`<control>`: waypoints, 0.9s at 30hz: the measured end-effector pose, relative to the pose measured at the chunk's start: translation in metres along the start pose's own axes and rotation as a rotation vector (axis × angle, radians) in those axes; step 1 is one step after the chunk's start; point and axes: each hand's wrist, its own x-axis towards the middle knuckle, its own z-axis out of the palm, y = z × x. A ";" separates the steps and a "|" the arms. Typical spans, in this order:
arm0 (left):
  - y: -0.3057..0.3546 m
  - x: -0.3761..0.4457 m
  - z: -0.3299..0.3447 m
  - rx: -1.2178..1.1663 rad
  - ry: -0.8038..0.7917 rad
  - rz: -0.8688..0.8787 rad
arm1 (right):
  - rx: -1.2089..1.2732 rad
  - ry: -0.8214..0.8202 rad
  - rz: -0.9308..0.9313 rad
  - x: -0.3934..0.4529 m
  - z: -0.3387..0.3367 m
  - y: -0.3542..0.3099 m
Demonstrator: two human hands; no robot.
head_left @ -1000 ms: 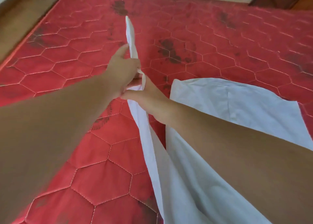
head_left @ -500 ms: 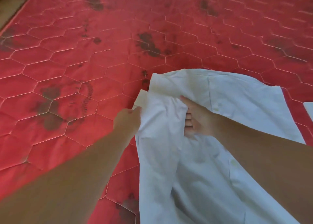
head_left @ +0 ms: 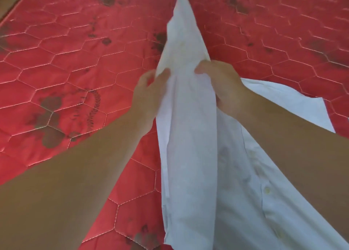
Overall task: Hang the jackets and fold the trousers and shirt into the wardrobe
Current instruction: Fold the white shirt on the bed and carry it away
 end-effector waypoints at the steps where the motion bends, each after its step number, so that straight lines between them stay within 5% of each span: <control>1: -0.007 0.001 0.002 0.096 -0.003 -0.067 | -0.033 0.042 0.085 0.002 -0.006 0.011; 5: -0.060 -0.012 -0.010 0.306 -0.113 -0.369 | -0.281 0.013 0.488 -0.012 -0.028 0.067; 9: -0.075 -0.024 -0.026 0.256 -0.150 -0.358 | -0.296 0.025 0.463 -0.024 -0.032 0.091; 13: -0.068 -0.026 -0.028 0.357 -0.011 -0.113 | -0.411 -0.207 0.529 -0.052 -0.024 0.107; 17: -0.067 -0.031 -0.039 0.266 0.140 -0.101 | -0.034 -0.115 0.420 -0.084 -0.021 0.110; 19: -0.065 -0.036 -0.048 0.241 0.010 -0.263 | 0.103 -0.047 0.457 -0.103 -0.021 0.107; 22: -0.061 -0.048 -0.056 0.442 -0.238 -0.403 | -0.150 -0.156 0.538 -0.146 -0.015 0.114; 25: -0.060 -0.057 -0.058 0.478 -0.295 -0.319 | -0.345 -0.270 0.489 -0.193 0.000 0.128; 27: -0.059 -0.062 -0.058 0.333 -0.234 -0.233 | -0.191 -0.201 0.440 -0.210 0.001 0.134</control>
